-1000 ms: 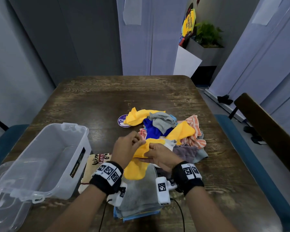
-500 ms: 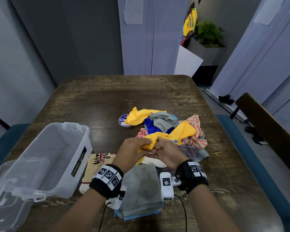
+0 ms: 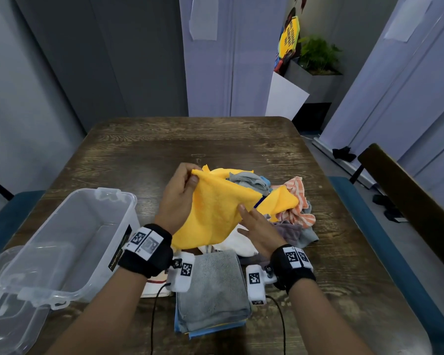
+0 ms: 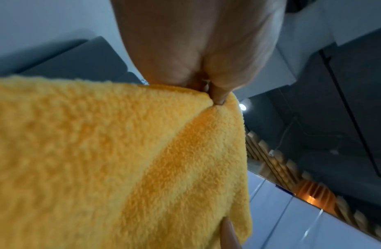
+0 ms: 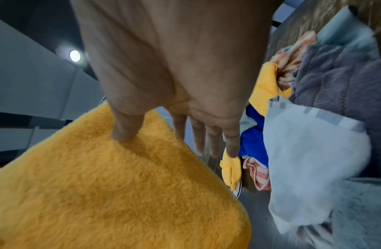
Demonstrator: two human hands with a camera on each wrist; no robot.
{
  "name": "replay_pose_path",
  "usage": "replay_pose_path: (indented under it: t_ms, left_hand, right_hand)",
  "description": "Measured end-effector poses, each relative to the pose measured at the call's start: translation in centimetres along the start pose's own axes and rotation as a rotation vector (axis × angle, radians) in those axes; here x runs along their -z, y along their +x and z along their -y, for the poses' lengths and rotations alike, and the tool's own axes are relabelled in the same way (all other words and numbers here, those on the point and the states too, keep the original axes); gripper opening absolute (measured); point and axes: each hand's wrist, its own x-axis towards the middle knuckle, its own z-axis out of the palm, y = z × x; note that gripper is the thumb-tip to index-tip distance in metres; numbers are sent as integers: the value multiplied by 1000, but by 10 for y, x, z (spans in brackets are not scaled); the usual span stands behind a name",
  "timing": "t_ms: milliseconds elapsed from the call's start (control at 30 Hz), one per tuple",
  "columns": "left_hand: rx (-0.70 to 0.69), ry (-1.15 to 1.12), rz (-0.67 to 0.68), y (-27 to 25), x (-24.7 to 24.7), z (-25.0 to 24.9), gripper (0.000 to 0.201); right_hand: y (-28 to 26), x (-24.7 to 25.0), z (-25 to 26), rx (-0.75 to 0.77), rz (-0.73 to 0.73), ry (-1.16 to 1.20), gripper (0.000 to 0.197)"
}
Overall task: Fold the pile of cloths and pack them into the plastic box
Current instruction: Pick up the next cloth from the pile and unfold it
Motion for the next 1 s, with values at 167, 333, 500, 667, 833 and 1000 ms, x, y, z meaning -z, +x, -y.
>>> replay_pose_path:
  t_ms: [167, 333, 500, 667, 833, 1000]
  left_hand:
    - [164, 20, -216, 2, 20, 28, 12]
    - [343, 151, -325, -12, 19, 51, 9]
    - [404, 61, -16, -18, 8, 58, 32]
    - [284, -77, 285, -18, -12, 35, 76]
    - [247, -104, 152, -19, -19, 23, 28]
    - [238, -6, -105, -20, -12, 24, 29]
  right_hand:
    - [2, -14, 13, 209, 1, 12, 34]
    - [6, -25, 28, 394, -84, -302, 25]
    - [7, -32, 44, 417, 21, -508, 23]
    - [10, -36, 58, 372, 240, -647, 22]
    - [0, -27, 73, 246, 338, -626, 30]
    - [-2, -6, 69, 147, 317, -868, 16]
